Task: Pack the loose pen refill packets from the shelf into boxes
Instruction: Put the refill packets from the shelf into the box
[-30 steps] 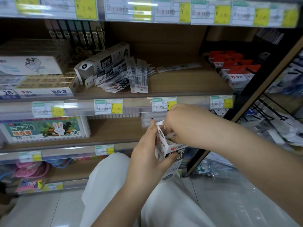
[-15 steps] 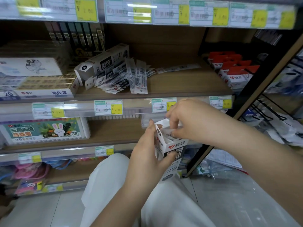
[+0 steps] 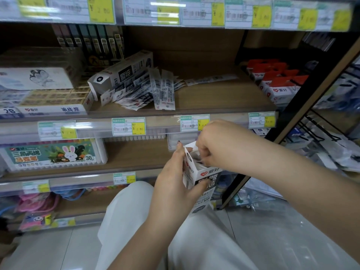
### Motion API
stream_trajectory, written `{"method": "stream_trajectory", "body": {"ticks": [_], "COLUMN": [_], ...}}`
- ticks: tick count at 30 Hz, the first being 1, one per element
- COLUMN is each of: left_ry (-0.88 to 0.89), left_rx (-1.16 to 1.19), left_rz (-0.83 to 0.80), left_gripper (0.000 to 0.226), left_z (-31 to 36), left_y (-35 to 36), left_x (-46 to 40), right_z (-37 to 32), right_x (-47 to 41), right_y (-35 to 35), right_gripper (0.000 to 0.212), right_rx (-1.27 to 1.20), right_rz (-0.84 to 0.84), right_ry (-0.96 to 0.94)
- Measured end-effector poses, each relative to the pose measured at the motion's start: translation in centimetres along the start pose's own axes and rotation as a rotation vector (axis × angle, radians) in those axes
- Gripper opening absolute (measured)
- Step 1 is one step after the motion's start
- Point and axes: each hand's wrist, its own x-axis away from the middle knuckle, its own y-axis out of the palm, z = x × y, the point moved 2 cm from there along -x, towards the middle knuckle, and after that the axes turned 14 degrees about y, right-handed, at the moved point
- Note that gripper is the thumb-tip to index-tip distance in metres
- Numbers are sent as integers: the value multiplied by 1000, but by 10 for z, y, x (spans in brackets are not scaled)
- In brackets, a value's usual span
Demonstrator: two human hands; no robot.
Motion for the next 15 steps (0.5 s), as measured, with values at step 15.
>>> {"method": "stream_trajectory", "body": {"ticks": [15], "left_ry": [8], "left_rx": [-7], "left_rz": [26], "left_gripper": [75], "left_z": [1], "left_y": [-1], "left_x": [3], "right_z": [-3], "right_x": [8], "right_y": [6], "right_gripper": [40], "right_rx": [34], "right_rz": [145], "right_ry": [-96]}}
